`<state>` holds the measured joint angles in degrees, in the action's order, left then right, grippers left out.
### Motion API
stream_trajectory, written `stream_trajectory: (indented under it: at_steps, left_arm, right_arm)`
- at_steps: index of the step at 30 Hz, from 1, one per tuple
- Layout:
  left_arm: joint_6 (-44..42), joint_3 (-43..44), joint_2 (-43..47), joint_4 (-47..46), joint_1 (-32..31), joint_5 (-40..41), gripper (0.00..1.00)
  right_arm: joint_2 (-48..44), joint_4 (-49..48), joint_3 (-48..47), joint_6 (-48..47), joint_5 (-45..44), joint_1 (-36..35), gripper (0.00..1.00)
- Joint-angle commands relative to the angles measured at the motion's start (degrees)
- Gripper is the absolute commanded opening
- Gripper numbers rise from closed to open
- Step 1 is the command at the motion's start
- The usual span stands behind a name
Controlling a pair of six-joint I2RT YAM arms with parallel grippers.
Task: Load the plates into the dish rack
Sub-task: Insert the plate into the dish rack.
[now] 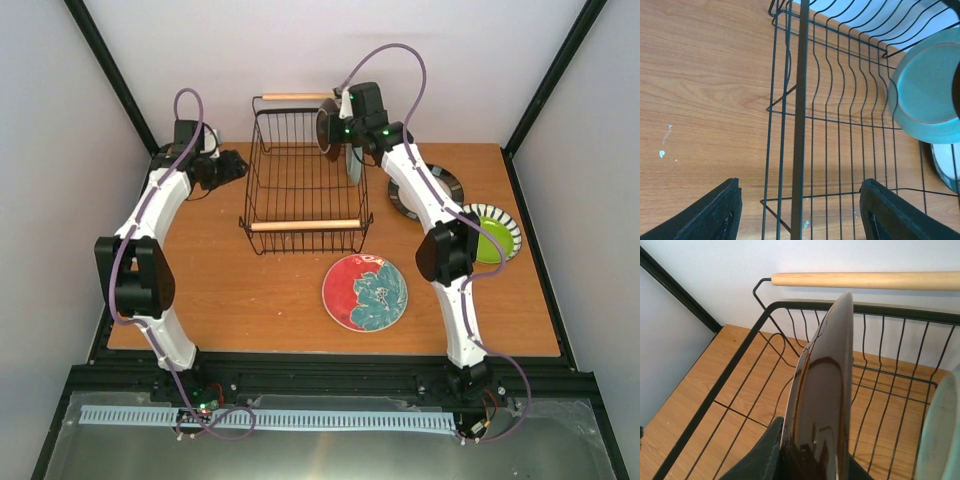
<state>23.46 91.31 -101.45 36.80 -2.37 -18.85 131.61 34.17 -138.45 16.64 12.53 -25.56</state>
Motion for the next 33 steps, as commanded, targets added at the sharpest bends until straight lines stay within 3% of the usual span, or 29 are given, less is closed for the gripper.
stream_trajectory:
  at_steps: [1, 7, 33]
  left_arm:
    - [-2.2, 1.5, -1.6, -1.8, 0.1, 2.4, 0.66]
    - [-3.4, -0.4, -1.5, -3.8, 0.1, 2.2, 0.67]
    - [-4.8, -8.0, 4.8, -6.9, 0.0, 1.8, 0.67]
  right_arm:
    - [-0.6, -3.5, -1.7, 1.2, -1.6, -1.7, 0.03]
    - [5.6, -3.0, -9.0, 3.6, -3.3, -2.3, 0.03]
    - [13.2, -5.9, -9.4, -2.5, -15.4, -2.7, 0.03]
